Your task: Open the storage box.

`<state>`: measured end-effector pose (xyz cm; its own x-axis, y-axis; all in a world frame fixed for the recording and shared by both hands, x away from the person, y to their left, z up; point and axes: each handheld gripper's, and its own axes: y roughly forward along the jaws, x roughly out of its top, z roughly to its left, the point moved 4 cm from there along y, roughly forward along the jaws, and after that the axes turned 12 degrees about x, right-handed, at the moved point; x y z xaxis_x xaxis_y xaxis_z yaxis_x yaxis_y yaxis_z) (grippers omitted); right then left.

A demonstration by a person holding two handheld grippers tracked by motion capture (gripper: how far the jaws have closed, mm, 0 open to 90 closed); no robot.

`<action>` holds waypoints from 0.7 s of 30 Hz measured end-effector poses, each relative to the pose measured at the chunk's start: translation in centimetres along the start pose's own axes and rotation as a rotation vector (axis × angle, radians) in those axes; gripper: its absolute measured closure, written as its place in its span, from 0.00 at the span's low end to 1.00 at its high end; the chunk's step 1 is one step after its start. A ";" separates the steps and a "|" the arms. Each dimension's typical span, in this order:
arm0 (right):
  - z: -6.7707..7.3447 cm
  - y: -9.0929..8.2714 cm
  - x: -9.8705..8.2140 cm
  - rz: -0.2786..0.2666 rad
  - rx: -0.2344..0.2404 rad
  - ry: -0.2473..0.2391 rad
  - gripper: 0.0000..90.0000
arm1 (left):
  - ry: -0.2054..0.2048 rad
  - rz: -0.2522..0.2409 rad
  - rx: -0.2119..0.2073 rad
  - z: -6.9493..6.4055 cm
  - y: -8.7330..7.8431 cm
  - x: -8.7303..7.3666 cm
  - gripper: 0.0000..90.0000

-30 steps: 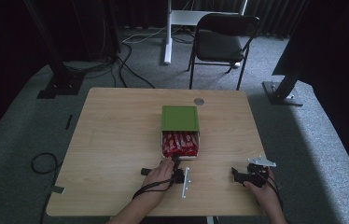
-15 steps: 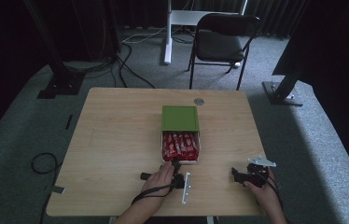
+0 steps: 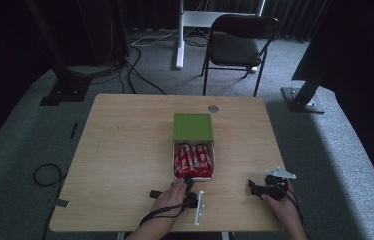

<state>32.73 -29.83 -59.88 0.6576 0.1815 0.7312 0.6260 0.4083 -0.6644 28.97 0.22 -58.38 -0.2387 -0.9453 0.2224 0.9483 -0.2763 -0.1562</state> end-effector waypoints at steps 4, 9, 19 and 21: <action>0.0 0.0 0.0 0.000 0.000 -0.001 0.12 | 0.006 0.001 -0.008 -0.2 -0.4 0.1 0.78; 0.0 0.0 0.0 0.000 0.000 -0.001 0.12 | 0.014 -0.002 -0.009 -0.4 -0.8 0.1 0.78; 0.0 0.0 0.0 0.000 0.000 0.000 0.12 | 0.012 -0.006 -0.020 -0.5 -1.4 0.3 0.78; 0.0 0.0 0.0 0.000 0.000 0.000 0.12 | 0.015 -0.008 -0.018 -0.5 -1.5 0.3 0.78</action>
<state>32.72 -29.83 -59.88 0.6576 0.1819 0.7310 0.6258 0.4082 -0.6646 27.38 0.22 -58.56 -0.2492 -0.9457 0.2088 0.9425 -0.2864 -0.1723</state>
